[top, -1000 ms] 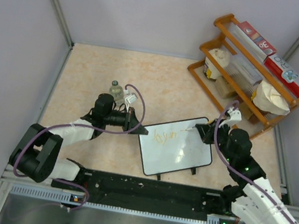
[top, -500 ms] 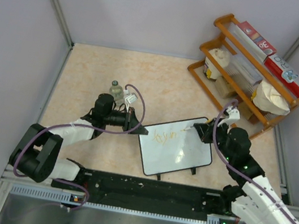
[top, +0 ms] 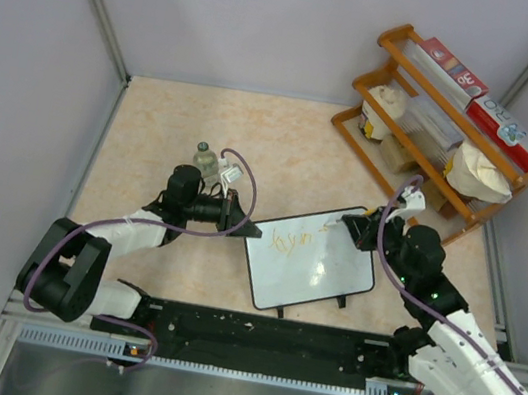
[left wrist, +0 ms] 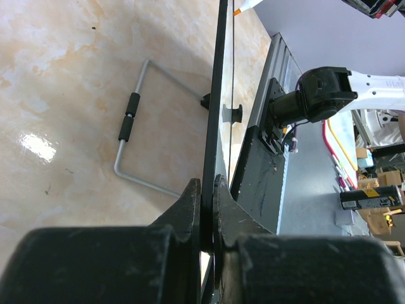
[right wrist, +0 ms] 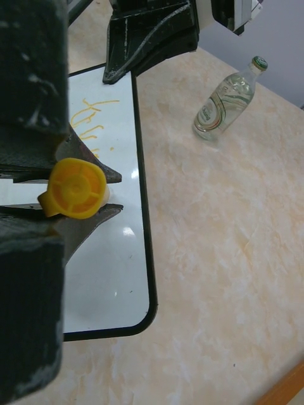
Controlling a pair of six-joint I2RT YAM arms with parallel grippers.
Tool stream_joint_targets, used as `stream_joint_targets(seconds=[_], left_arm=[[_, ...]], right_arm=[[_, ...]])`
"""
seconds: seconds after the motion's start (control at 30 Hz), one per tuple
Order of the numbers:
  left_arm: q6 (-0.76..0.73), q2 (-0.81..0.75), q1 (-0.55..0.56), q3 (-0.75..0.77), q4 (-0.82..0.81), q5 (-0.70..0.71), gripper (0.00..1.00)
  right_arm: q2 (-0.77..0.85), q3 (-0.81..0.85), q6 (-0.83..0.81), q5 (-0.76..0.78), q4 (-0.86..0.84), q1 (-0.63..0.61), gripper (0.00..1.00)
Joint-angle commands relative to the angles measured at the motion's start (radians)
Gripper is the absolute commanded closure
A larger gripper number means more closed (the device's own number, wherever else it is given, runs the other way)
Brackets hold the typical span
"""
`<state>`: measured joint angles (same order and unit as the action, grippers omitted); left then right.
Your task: Write a sentence on the whiteboard
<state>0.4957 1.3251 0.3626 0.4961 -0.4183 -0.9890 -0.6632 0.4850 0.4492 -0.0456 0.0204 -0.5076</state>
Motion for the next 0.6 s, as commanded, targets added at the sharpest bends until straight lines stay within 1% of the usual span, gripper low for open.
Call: stream_joint_targets(seconds=[0.0,0.17,0.47,0.57], left_arm=[[-0.137,0.036,-0.002,-0.025,0.062,0.131,1.0],[-0.137,0.034,-0.002,-0.028,0.062,0.131,1.0],[-0.137,0.034,-0.002,-0.027,0.062,0.131,1.0],[-0.137,0.034,-0.002,-0.028,0.062,0.131,1.0]], right_arm=[[-0.009,0.035,0.003,0.012,-0.057,0.011,1.0],[-0.026,0.015,0.006,0.012,-0.051,0.009,1.0],[0.017,-0.025,0.014,0.001,-0.023,0.009,1.0],[0.031,-0.034,0.013,-0.002,0.012,0.009,1.0]])
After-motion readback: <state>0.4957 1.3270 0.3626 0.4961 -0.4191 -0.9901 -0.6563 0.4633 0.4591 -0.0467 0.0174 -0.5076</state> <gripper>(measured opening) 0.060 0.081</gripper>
